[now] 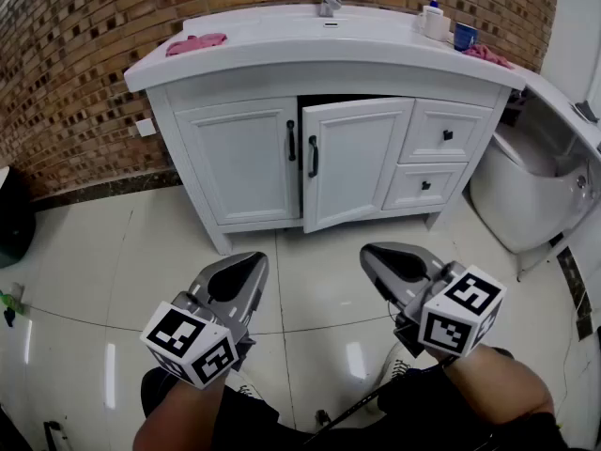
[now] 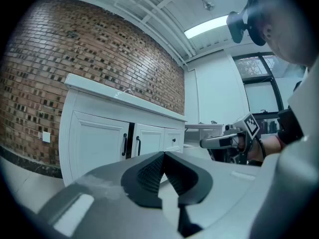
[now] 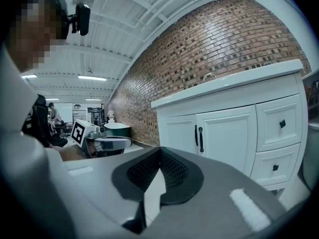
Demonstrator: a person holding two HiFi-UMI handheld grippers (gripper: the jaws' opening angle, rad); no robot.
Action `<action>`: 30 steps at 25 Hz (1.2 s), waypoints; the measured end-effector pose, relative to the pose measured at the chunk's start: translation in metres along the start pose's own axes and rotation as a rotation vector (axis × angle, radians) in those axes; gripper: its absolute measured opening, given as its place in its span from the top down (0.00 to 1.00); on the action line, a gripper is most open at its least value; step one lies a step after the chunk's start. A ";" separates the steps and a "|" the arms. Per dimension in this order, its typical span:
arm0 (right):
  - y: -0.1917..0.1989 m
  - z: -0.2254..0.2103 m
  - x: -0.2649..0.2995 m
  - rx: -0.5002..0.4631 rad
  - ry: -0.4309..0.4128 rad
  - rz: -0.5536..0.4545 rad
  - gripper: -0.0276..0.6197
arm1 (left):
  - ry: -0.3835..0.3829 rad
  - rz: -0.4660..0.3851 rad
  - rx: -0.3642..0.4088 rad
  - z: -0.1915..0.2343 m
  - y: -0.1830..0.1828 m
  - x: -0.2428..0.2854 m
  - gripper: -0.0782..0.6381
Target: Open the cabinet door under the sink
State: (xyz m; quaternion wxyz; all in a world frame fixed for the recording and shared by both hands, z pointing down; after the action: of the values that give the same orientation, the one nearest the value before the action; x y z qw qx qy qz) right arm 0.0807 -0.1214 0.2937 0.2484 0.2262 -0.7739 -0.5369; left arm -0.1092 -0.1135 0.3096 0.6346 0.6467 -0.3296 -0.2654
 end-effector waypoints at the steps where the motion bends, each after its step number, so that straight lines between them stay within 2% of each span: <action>1: -0.001 0.000 0.000 0.004 -0.001 0.000 0.95 | -0.005 -0.001 -0.003 0.001 0.000 0.001 0.88; 5: -0.004 -0.001 0.003 0.027 -0.004 -0.005 0.95 | -0.015 -0.013 -0.013 0.005 -0.001 0.009 0.88; 10: -0.008 -0.010 0.010 0.062 -0.005 -0.008 0.95 | -0.036 -0.055 0.060 0.014 -0.010 0.028 0.88; 11: -0.009 -0.012 0.011 0.065 -0.002 -0.007 0.95 | -0.038 -0.066 0.057 0.018 -0.011 0.032 0.84; 14: -0.013 -0.016 0.018 0.066 0.002 -0.010 0.95 | -0.049 -0.084 0.027 0.030 -0.016 0.042 0.82; 18: -0.023 -0.024 0.030 0.060 0.001 -0.025 0.95 | -0.069 -0.093 0.026 0.047 -0.018 0.058 0.79; 22: -0.031 -0.030 0.042 0.051 -0.003 -0.038 0.95 | -0.067 -0.060 0.064 0.068 -0.015 0.078 0.73; 25: -0.035 -0.038 0.048 0.011 0.004 -0.039 0.95 | -0.074 -0.018 0.088 0.082 -0.014 0.095 0.73; 30: -0.034 -0.052 0.065 -0.021 -0.002 -0.024 0.95 | -0.089 -0.010 0.114 0.102 -0.018 0.128 0.71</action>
State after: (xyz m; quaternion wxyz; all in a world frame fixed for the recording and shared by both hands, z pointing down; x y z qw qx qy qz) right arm 0.0661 -0.2101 0.2866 0.2432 0.2324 -0.7657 -0.5482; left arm -0.1034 -0.2772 0.2957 0.5803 0.6710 -0.3687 -0.2777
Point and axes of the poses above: the fingertips, and each gripper's own axes: x forward along the fingers, z to its left, y out of its underside, the point moved 4 cm from there along -x, backward along the fingers, and after that the axes turned 9 degrees about x, right-handed, at the moved point
